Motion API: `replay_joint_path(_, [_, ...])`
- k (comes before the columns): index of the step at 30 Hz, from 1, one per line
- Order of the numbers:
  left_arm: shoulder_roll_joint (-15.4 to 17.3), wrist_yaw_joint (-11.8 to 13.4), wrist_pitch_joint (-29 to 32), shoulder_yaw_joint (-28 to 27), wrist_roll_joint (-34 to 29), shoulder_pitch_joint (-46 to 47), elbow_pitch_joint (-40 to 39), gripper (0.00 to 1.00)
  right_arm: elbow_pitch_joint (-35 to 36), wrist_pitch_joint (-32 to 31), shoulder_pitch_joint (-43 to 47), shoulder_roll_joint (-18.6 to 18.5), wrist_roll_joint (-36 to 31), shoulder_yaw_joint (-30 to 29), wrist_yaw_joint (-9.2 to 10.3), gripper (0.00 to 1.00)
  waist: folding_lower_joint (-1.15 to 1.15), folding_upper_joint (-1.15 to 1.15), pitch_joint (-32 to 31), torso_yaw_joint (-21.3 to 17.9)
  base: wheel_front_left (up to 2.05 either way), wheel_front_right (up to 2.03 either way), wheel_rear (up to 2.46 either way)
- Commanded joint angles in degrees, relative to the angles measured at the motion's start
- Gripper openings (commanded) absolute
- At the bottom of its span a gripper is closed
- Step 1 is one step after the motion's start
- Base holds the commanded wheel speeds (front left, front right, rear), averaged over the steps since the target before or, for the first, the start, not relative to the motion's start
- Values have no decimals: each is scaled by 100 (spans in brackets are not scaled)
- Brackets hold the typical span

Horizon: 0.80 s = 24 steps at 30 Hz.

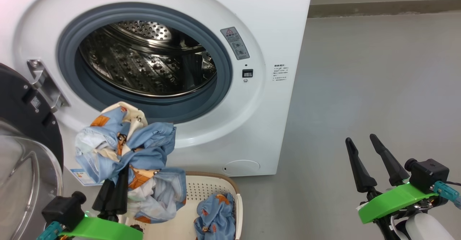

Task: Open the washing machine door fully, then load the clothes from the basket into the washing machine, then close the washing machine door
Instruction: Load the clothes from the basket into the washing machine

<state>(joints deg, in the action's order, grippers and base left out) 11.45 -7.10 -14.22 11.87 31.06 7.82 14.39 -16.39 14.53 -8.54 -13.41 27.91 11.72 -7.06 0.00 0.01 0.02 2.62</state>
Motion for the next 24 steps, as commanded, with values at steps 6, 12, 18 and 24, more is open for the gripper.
replay_joint_path(6, [-3,-30,-78,-178,-100,395,-112,0,143,47,-144,-67,49,162,-43,100,0,-1,155,-120,0,0,0])
replay_joint_path(12, [18,-35,-78,-39,-14,989,371,0,156,47,-275,-77,35,210,-43,100,0,-1,421,-234,0,0,0])
replay_joint_path(18, [144,-37,-78,127,176,2079,1231,0,299,47,-547,-61,-62,265,-43,100,0,-1,1067,-495,0,0,0])
replay_joint_path(24, [402,-38,-78,28,158,3261,1935,0,523,47,-883,77,-200,264,-43,100,0,-1,1877,-827,0,0,0])
